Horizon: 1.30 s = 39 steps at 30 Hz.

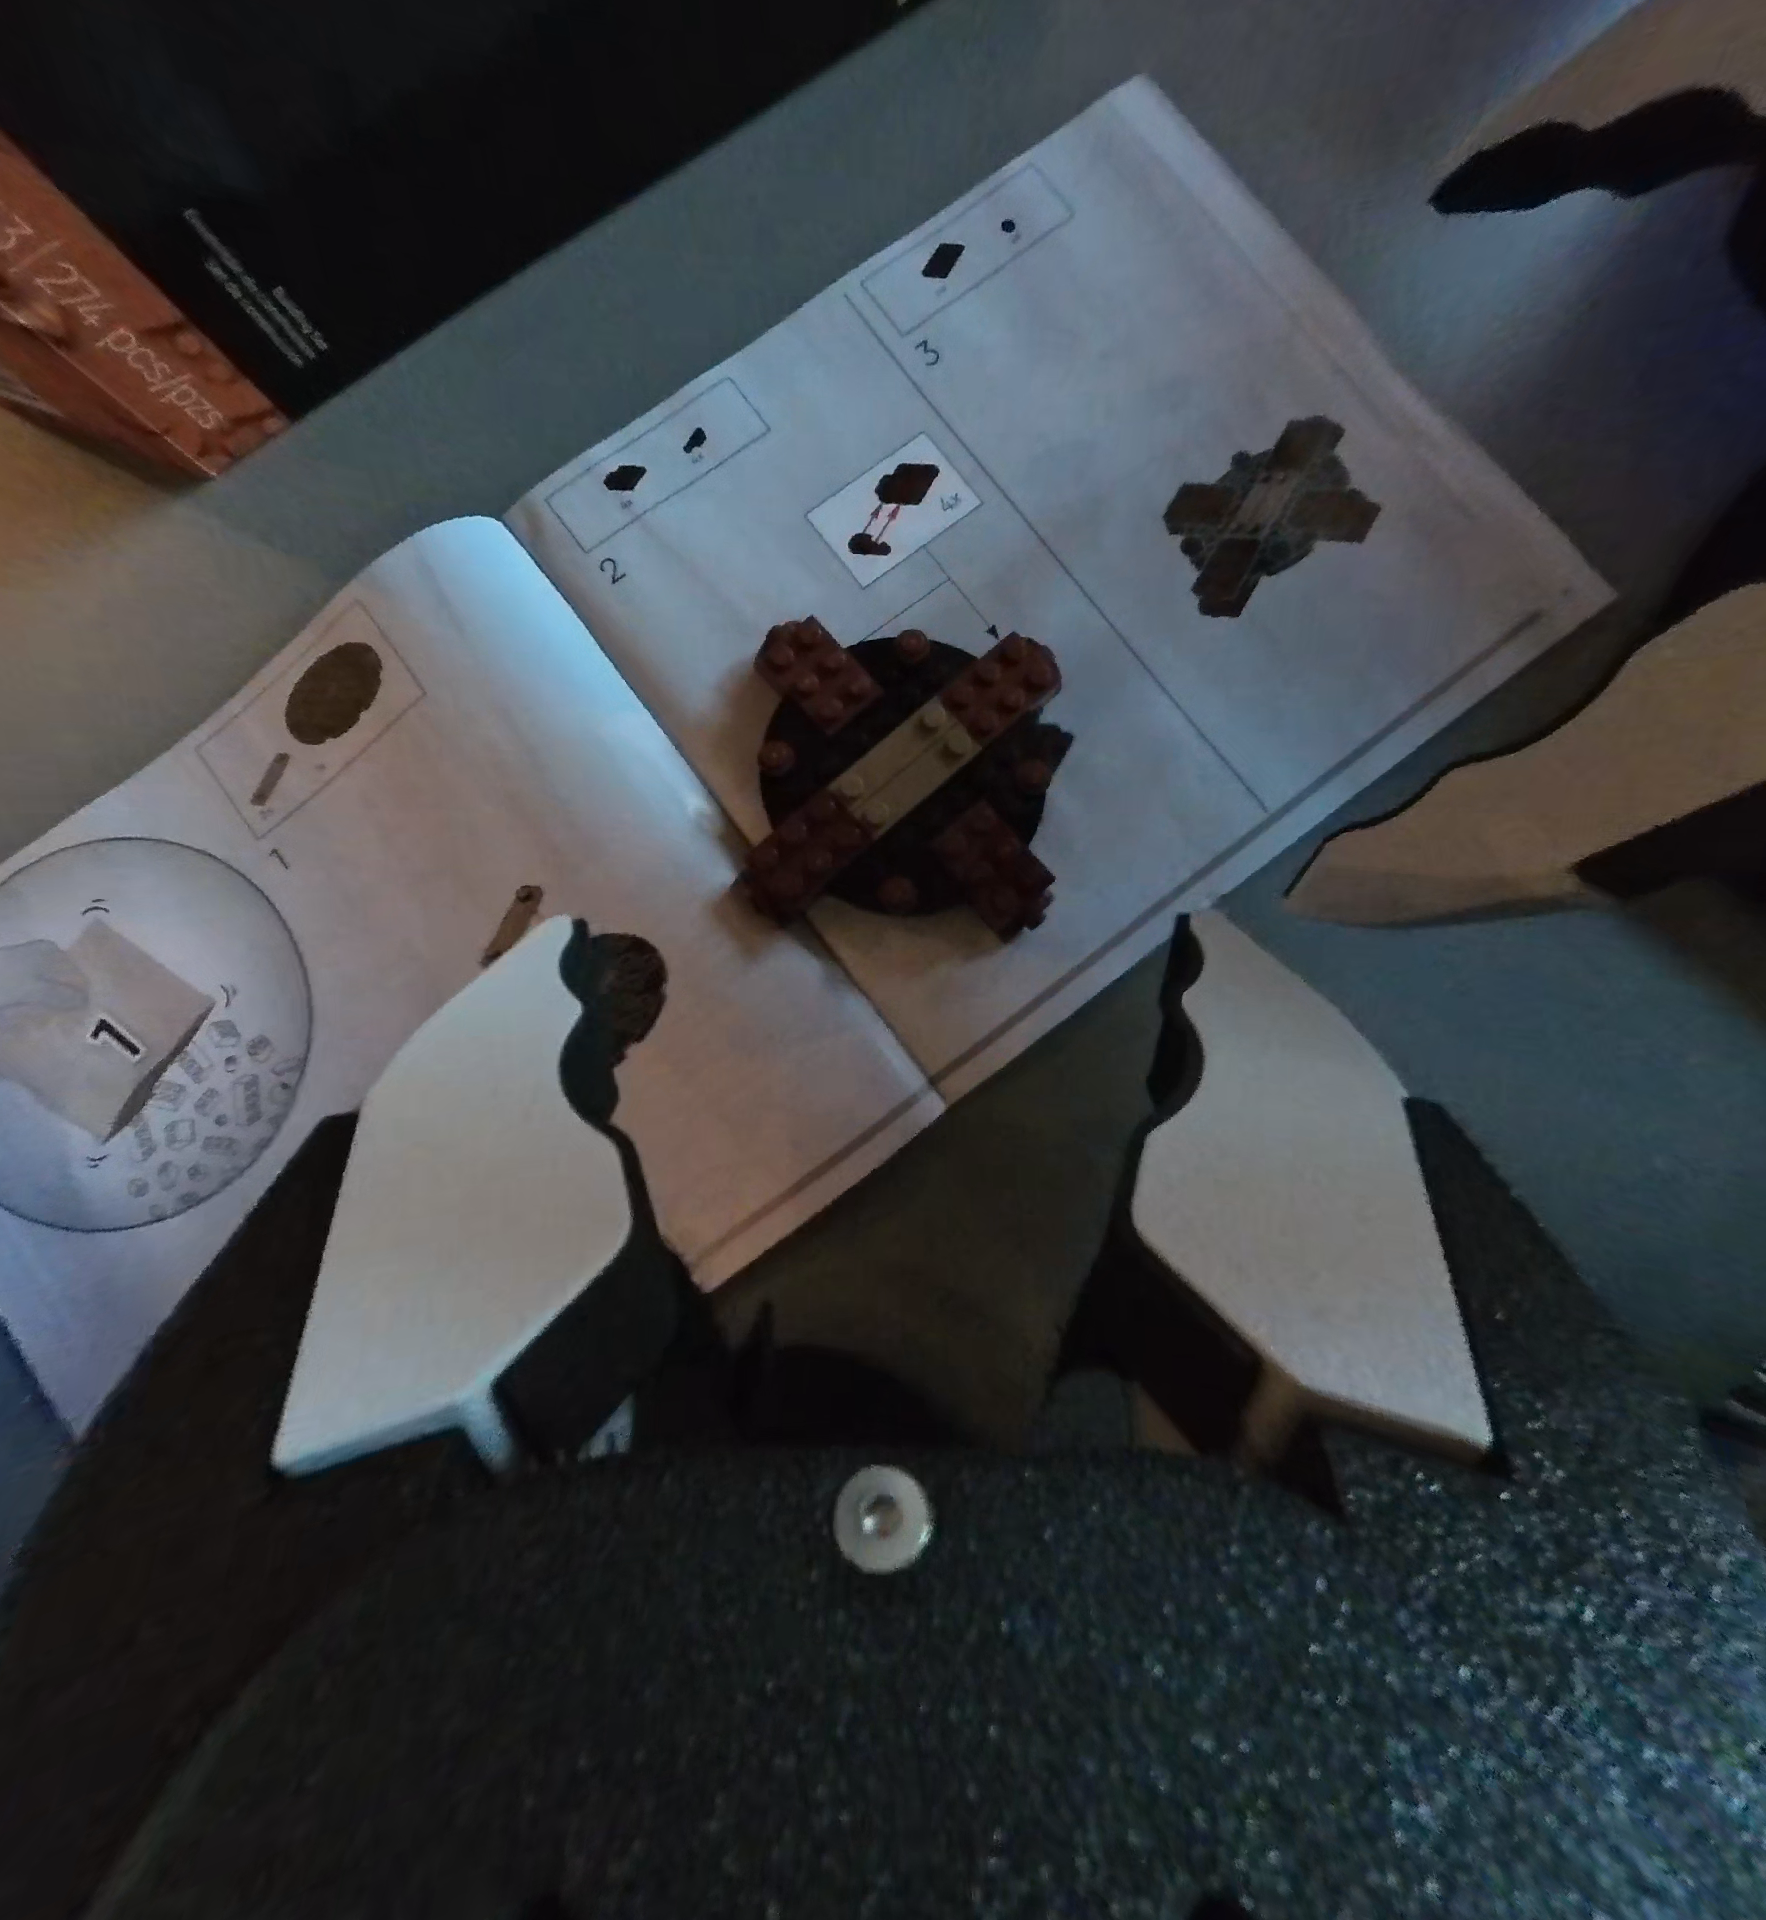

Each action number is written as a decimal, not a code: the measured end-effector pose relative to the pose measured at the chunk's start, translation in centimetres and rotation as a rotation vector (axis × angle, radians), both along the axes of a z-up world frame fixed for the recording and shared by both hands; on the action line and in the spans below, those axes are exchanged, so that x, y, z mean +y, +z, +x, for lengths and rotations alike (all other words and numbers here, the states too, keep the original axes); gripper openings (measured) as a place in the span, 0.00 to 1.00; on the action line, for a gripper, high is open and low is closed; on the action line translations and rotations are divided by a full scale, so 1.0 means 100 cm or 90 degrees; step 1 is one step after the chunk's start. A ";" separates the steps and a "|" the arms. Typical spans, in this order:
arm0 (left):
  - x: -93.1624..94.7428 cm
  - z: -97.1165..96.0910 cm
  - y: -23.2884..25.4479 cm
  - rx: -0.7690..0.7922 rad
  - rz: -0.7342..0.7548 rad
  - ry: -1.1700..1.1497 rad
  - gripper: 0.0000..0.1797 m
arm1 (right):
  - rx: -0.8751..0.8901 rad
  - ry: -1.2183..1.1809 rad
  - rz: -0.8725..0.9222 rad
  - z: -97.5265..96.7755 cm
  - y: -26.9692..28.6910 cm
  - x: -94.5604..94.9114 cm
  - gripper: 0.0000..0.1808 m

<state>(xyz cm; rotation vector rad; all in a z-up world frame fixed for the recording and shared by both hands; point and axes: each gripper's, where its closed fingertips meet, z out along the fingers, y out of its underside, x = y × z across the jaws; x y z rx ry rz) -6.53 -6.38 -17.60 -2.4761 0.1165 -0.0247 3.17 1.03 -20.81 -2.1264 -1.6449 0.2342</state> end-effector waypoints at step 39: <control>0.022 -0.014 -0.017 0.085 0.075 -0.471 0.24 | 0.224 0.519 -0.119 -0.062 0.025 -0.024 0.19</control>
